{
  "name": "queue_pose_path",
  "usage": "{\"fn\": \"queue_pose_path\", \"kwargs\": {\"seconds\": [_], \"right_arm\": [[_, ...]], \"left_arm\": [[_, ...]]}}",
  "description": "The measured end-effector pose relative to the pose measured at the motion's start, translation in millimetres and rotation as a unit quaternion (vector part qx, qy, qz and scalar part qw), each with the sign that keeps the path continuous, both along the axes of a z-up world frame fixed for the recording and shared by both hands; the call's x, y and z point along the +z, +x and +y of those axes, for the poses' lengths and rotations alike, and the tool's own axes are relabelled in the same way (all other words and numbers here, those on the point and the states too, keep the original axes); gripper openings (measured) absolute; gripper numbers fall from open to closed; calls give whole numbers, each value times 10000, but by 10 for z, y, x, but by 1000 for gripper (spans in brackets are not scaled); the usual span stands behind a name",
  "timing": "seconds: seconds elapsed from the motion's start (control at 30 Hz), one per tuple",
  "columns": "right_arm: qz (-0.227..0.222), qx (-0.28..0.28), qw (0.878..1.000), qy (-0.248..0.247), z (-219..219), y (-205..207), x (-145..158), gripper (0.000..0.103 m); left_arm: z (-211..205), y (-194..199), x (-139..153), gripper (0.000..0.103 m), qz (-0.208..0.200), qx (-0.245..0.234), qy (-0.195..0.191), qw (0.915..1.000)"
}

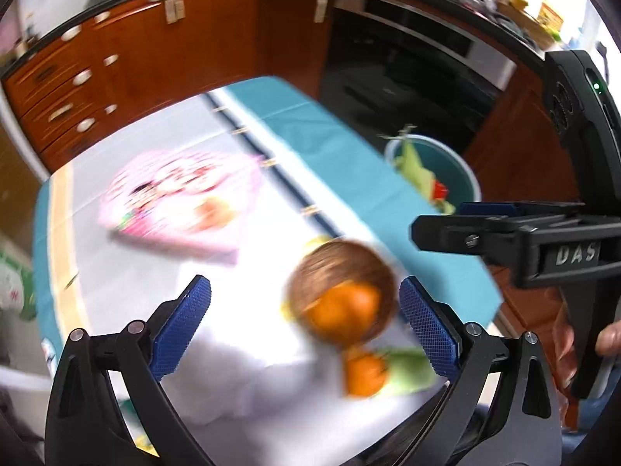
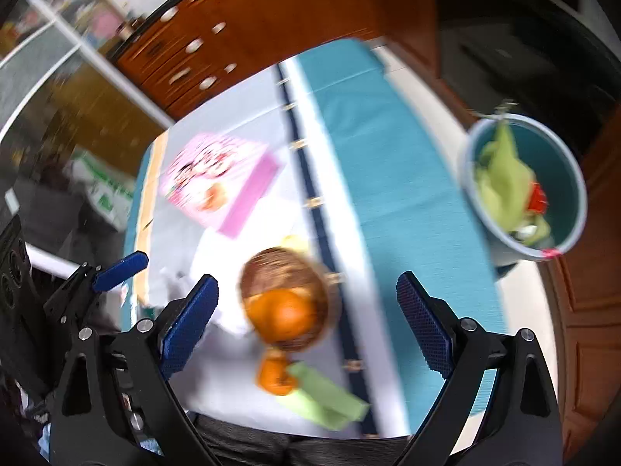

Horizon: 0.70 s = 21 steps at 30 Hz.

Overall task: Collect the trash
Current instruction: 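Move both tools back over the table toward the snack packet and tissue, then grasp the silver-green snack packet with the left tool while the right tool grasps the white tissue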

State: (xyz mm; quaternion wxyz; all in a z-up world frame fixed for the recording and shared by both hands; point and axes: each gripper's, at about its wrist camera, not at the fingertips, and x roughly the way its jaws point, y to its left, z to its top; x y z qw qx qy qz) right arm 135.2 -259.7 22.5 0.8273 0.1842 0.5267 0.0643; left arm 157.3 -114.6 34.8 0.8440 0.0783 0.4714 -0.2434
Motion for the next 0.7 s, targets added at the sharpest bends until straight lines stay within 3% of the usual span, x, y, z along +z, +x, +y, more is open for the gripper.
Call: {"fn": "queue_pose_path", "kwargs": {"seconds": [0.27,0.47,0.7], "right_arm": [[298,851,9959,-66,943,197,-178,90],[622,1311,9893,-172,1505,291,-433,90],[887,1536,9836,-332,1843,346,-696,90]], "left_arm": [[1255,-75,-228,98,174,913,41,9957],[1741,-196,-460,98,356,1255,93,9914],[2176,-406,-743,98,653,1577,126,9852]]}}
